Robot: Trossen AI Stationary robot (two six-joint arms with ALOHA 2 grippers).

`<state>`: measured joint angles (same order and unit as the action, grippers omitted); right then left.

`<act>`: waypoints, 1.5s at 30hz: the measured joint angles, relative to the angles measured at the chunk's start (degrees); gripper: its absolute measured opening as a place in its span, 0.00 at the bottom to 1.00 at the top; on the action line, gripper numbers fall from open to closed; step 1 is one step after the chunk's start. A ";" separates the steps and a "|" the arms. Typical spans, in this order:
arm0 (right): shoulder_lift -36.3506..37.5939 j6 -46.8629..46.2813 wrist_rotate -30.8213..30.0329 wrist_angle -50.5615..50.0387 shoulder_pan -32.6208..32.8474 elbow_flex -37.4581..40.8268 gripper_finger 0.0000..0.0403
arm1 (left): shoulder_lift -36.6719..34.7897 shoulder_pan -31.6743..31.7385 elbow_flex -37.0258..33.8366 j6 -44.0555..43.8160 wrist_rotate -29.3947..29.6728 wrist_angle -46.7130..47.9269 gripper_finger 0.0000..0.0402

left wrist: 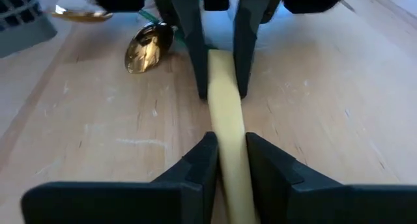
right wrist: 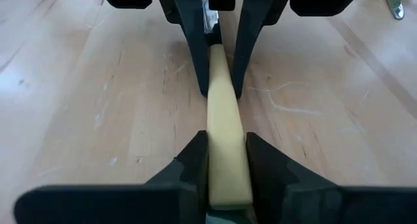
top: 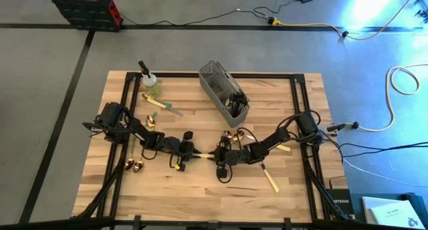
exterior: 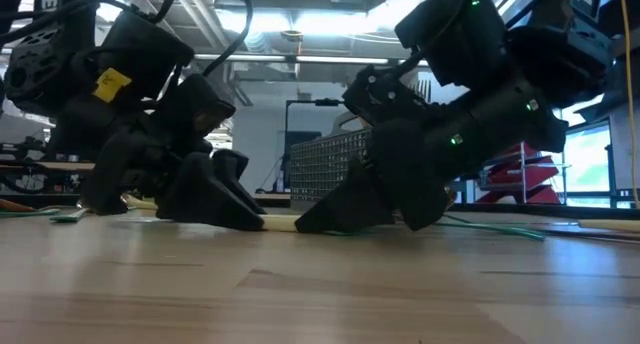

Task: Sort silverware
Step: Put the yellow table knife into the gray silverware organizer

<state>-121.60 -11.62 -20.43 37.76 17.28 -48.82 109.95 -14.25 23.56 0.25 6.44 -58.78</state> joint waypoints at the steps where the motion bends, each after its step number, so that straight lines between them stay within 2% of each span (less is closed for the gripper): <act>1: 0.00 -0.02 -0.11 0.45 0.00 0.02 0.14 | -0.48 0.04 0.02 -0.77 -0.23 0.09 0.16; 6: -0.12 0.09 0.00 3.12 0.17 0.04 0.14 | -5.20 0.06 -0.05 -4.66 -4.78 0.63 0.16; 10: 1.04 -0.10 -1.08 1.98 -0.07 0.17 0.14 | -12.31 -0.30 0.27 -5.64 -10.47 -1.00 0.16; 14: 3.47 -1.67 -3.21 -1.58 -0.06 0.28 0.14 | -20.76 -0.30 0.20 -4.31 -11.35 -0.49 0.16; 17: 5.89 -3.30 -3.95 -3.60 0.06 0.28 0.14 | -26.52 -0.81 0.30 -3.86 -14.95 0.29 0.16; 24: 12.45 -4.92 -14.07 -8.22 3.54 0.19 0.14 | -36.32 -2.91 0.27 -3.19 -26.29 5.12 0.16; 29: 17.65 -4.78 -25.65 -10.35 7.01 0.11 0.14 | -40.72 -4.32 0.27 -2.09 -26.70 10.91 0.16; 33: 20.83 -3.06 -34.68 -9.90 9.69 0.09 0.14 | -41.27 -5.00 0.29 -1.04 -26.65 16.14 0.16; 35: 21.41 -2.25 -38.62 -9.21 10.81 0.07 0.14 | -40.58 -5.04 0.28 -1.28 -24.07 19.16 0.16; 38: 21.49 2.61 -42.87 -9.72 12.47 -1.80 0.14 | -39.46 -5.04 0.27 -7.05 -14.57 22.72 0.16; 39: 21.51 4.92 -43.41 -9.77 12.95 -2.62 0.14 | -39.08 -4.95 0.27 -8.26 -13.10 23.23 0.16; 41: 21.59 10.95 -44.92 -9.53 14.11 -3.97 0.14 | -38.62 -4.95 0.25 -9.84 -12.46 22.50 0.19; 45: 21.59 17.91 -52.13 -9.16 15.63 -6.72 0.14 | -38.60 -5.25 0.28 -13.41 -11.75 18.84 0.28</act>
<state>-100.01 6.29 -72.55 28.60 32.91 -55.53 71.35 -19.50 23.85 -13.16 -5.31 -39.94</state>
